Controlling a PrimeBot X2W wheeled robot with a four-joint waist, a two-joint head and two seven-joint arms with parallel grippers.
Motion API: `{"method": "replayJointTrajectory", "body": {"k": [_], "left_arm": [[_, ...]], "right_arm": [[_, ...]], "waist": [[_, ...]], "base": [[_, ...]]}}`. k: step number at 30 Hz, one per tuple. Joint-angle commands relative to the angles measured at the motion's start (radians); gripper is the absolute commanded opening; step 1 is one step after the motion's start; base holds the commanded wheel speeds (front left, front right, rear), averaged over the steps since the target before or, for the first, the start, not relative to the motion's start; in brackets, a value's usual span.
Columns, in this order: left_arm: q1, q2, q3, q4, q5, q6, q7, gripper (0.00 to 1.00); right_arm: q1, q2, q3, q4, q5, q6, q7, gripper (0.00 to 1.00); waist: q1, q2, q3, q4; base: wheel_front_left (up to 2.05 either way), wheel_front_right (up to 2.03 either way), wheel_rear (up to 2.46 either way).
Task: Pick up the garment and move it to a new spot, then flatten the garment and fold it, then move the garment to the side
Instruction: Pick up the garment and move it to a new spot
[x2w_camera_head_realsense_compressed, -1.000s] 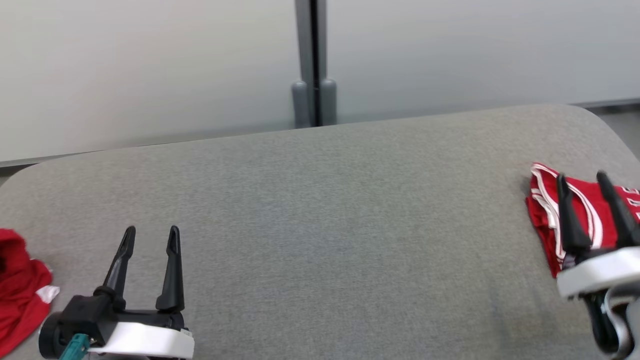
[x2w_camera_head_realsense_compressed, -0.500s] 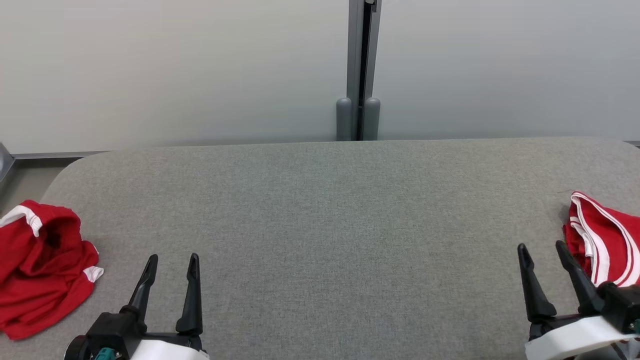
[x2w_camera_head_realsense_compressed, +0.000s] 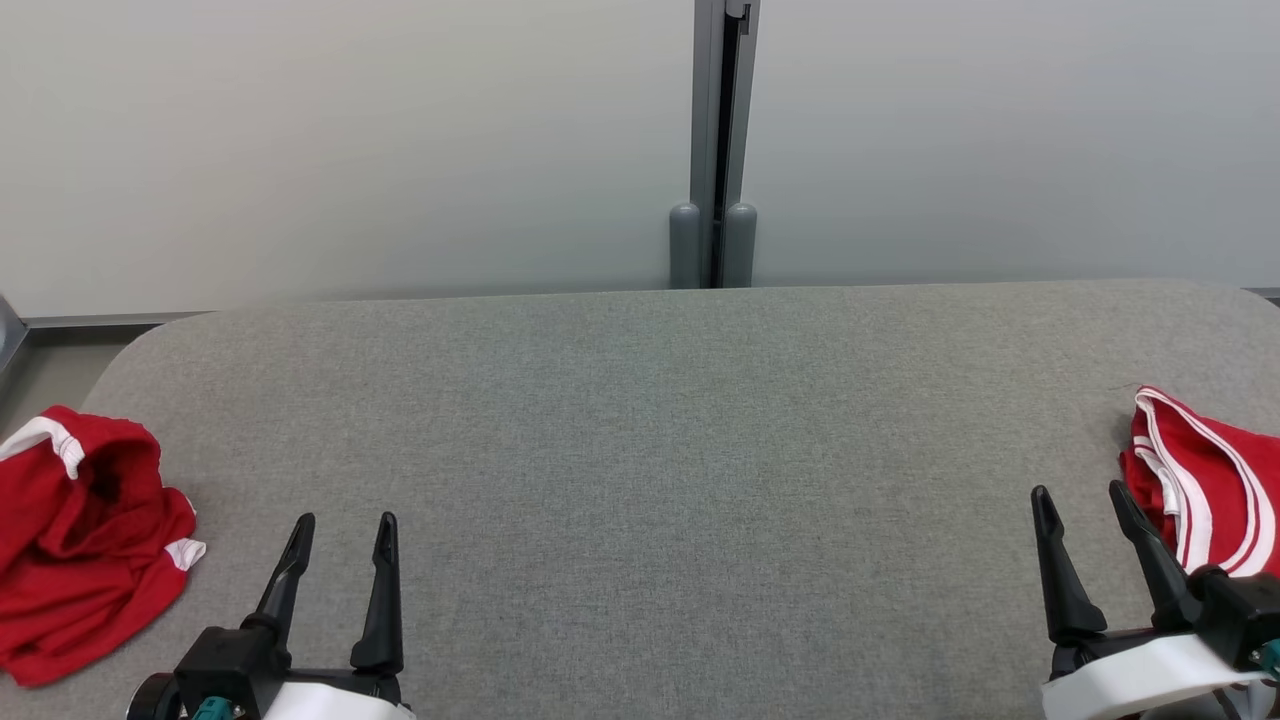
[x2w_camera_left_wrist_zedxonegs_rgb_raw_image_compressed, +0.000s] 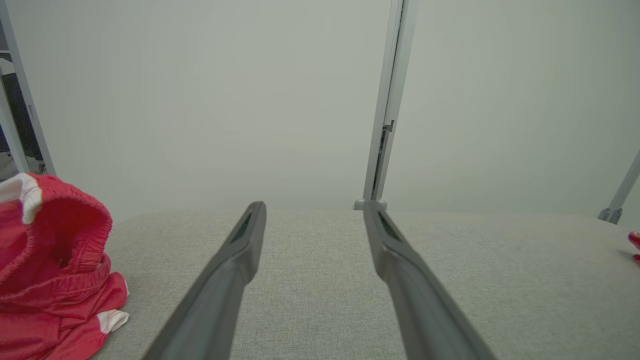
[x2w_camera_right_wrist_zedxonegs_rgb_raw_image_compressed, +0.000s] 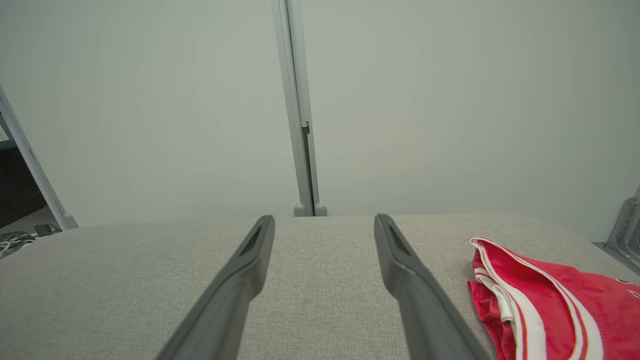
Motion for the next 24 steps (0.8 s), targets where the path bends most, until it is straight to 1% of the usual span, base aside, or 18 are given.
{"method": "replayJointTrajectory", "body": {"k": [1,8,12,17,24], "left_arm": [[-0.004,0.000,0.005,0.002,0.011,-0.003,-0.001,1.00],[-0.010,-0.004,0.010,0.011,0.015,-0.014,-0.001,1.00],[-0.018,-0.005,0.014,0.025,0.018,-0.018,-0.001,1.00],[-0.026,0.000,0.029,0.039,0.020,-0.015,-0.001,1.00],[-0.017,0.003,0.048,0.044,0.025,-0.004,-0.001,1.00]], "right_arm": [[0.007,-0.004,-0.001,-0.001,-0.003,0.000,-0.007,1.00],[0.008,-0.005,0.005,0.004,-0.008,0.000,-0.007,1.00],[0.010,-0.002,0.010,0.004,-0.011,0.000,-0.007,1.00],[0.009,0.002,0.029,0.007,-0.011,0.000,-0.006,1.00],[0.003,0.011,0.061,0.015,-0.006,0.000,-0.006,1.00]], "waist": [[0.0000,-0.0001,0.000,-0.001],[0.0000,-0.0001,0.001,0.000],[0.0000,-0.0001,0.004,0.029],[0.0000,-0.0001,0.006,0.101],[0.0000,-0.0001,0.005,0.231]], "base": [[0.00,0.00,0.00],[0.00,0.00,0.00],[0.00,0.00,0.00],[0.00,0.00,0.00],[0.00,0.00,0.00]]}}
